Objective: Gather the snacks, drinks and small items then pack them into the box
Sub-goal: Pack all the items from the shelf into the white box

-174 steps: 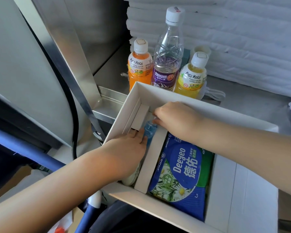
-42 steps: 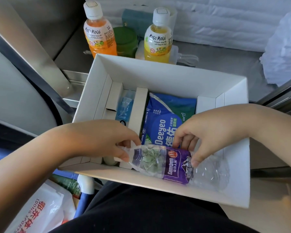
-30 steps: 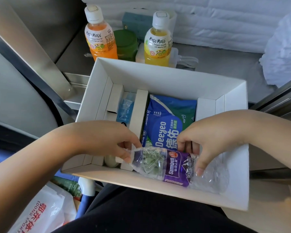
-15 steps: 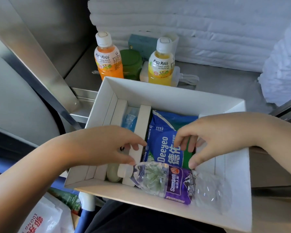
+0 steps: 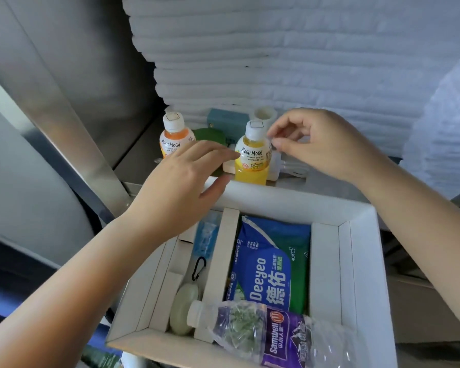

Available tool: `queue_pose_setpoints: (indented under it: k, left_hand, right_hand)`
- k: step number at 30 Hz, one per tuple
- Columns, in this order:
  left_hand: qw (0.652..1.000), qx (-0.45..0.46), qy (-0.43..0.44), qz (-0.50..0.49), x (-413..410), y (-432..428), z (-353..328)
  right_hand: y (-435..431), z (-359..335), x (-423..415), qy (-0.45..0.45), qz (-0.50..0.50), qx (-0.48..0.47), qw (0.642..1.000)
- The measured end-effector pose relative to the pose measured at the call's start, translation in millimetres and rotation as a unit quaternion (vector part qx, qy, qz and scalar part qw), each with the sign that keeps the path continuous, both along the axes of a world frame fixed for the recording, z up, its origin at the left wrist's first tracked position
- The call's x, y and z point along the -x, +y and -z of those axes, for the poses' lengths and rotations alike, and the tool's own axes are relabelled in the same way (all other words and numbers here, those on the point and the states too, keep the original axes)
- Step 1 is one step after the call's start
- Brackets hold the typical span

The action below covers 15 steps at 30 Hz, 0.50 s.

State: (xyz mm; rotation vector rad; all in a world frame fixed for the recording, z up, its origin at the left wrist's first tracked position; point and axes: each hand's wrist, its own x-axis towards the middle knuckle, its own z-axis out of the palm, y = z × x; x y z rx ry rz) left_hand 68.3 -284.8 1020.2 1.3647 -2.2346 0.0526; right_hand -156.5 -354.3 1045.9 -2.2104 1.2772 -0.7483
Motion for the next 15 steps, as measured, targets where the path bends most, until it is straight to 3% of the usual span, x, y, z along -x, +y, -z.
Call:
queue_pose_setpoints:
  k: [5,11,15]
  left_hand:
    - [1.000,0.005,-0.002,-0.015,2.6,-6.0,1.4]
    - [1.000,0.007,0.009,-0.028,0.5,-10.8,2.5]
    - [1.000,0.010,0.009,-0.028,-0.6,-13.4,4.1]
  right_hand:
    - [-59.5,18.6,-2.4,0.045,0.091,0.060,0.993]
    - [-115.6,37.1,-10.8,0.165,0.088,0.110,0.976]
    - [-128.5,43.8,-16.2,0.197,0.078,0.119,0.970]
